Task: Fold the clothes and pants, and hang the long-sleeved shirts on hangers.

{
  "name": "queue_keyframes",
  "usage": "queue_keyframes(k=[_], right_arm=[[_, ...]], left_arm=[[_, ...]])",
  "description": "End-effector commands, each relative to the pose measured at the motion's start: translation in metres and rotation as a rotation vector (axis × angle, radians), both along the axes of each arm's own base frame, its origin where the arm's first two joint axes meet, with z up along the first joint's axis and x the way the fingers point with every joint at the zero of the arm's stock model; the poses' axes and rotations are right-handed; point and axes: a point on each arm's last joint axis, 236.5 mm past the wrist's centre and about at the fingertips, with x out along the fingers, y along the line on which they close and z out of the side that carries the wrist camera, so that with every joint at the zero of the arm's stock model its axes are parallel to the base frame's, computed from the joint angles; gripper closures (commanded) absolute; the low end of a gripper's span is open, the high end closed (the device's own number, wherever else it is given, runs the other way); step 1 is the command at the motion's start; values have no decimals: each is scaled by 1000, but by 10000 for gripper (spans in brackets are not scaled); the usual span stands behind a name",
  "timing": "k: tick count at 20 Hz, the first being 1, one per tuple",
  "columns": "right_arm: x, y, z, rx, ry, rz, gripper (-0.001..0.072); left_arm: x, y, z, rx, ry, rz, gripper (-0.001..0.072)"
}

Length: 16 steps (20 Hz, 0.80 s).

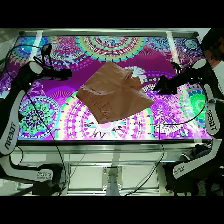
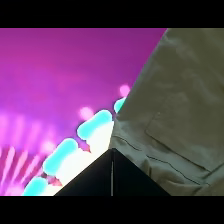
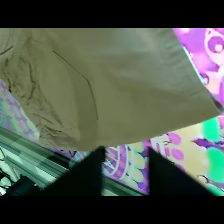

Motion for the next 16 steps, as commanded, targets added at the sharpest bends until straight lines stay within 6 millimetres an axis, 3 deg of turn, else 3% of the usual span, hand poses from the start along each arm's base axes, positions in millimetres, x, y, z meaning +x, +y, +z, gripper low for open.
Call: queue_keyframes(k=[1,5,8,13,16], right_arm=[[9,6,6,35,-39,-11,699],[14,11,9,54,-117,42,703],[11,31,17,163,-186,20,703],[-34,39,-1,157,-201,-80,703],[-53,39,-9,133,-197,-118,700]], left_arm=[[-30,-8,27,-23,48,-49,694],[-74,-31,32,-81,153,-111,696],[-117,-33,14,-105,228,-84,696],[-231,-80,-20,-338,391,-61,696],[-300,-101,-52,-422,567,25,695]])
